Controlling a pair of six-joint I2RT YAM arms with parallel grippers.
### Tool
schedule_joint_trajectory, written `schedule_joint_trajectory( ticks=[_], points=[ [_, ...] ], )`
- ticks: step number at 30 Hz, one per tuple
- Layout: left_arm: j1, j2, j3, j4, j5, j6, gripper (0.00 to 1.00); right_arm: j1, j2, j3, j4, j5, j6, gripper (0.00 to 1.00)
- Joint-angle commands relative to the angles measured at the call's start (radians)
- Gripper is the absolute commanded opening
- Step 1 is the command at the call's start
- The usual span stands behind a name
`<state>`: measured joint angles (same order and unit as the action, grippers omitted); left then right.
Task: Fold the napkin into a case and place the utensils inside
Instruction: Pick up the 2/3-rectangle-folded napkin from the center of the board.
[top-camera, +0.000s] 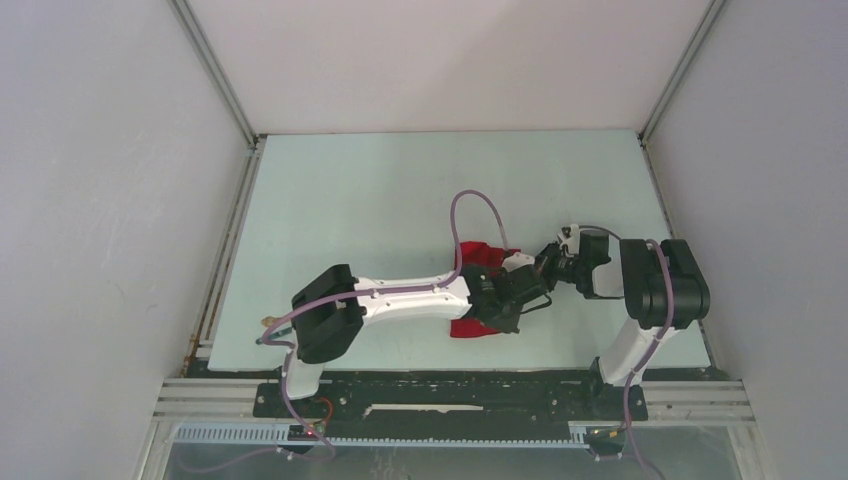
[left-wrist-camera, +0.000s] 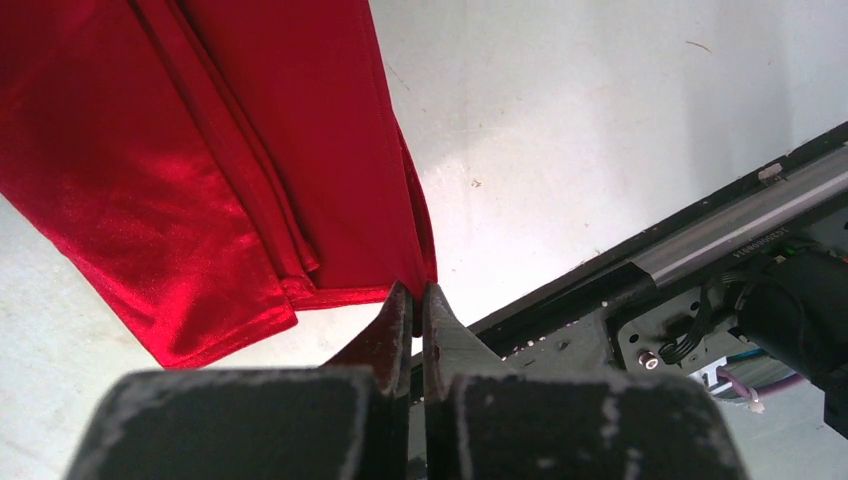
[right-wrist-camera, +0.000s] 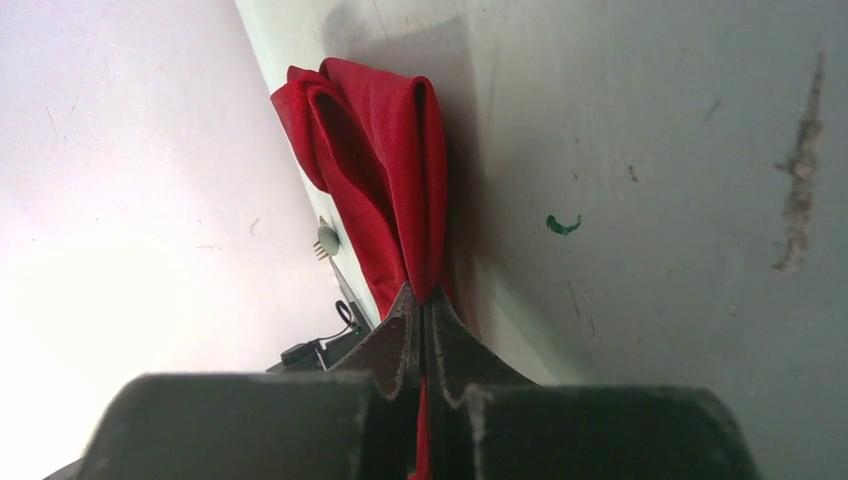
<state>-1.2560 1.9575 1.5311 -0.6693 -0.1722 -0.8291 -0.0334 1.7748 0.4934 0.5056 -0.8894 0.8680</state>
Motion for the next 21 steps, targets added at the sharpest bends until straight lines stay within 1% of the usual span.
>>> schedule_joint_trajectory(
  ticks=[1, 3, 4, 6, 10, 13, 17, 21],
  points=[
    [-0.003, -0.058, -0.02, 0.042, 0.032, 0.013, 0.0, -0.009, -0.041, 0.02, 0.036, -0.008, -0.011, 0.0],
    [-0.003, -0.065, -0.032, 0.059, 0.041, 0.01, 0.0, -0.01, -0.069, 0.022, 0.027, -0.008, -0.011, 0.0],
    [-0.003, -0.074, -0.046, 0.078, 0.048, 0.009, 0.0, -0.007, -0.083, 0.027, -0.003, -0.004, -0.017, 0.0],
    [-0.003, -0.101, -0.088, 0.132, 0.057, 0.005, 0.0, 0.009, -0.125, 0.069, -0.163, 0.045, -0.085, 0.0],
    [0.009, -0.163, -0.218, 0.286, 0.087, -0.02, 0.0, 0.074, -0.211, 0.124, -0.369, 0.184, -0.179, 0.0],
    [0.028, -0.2, -0.306, 0.391, 0.125, -0.043, 0.0, 0.138, -0.232, 0.201, -0.526, 0.298, -0.242, 0.0],
    [0.047, -0.248, -0.414, 0.516, 0.144, -0.07, 0.0, 0.22, -0.236, 0.287, -0.669, 0.432, -0.28, 0.0],
    [0.063, -0.306, -0.512, 0.598, 0.142, -0.085, 0.0, 0.302, -0.221, 0.371, -0.78, 0.554, -0.306, 0.0]
  ],
)
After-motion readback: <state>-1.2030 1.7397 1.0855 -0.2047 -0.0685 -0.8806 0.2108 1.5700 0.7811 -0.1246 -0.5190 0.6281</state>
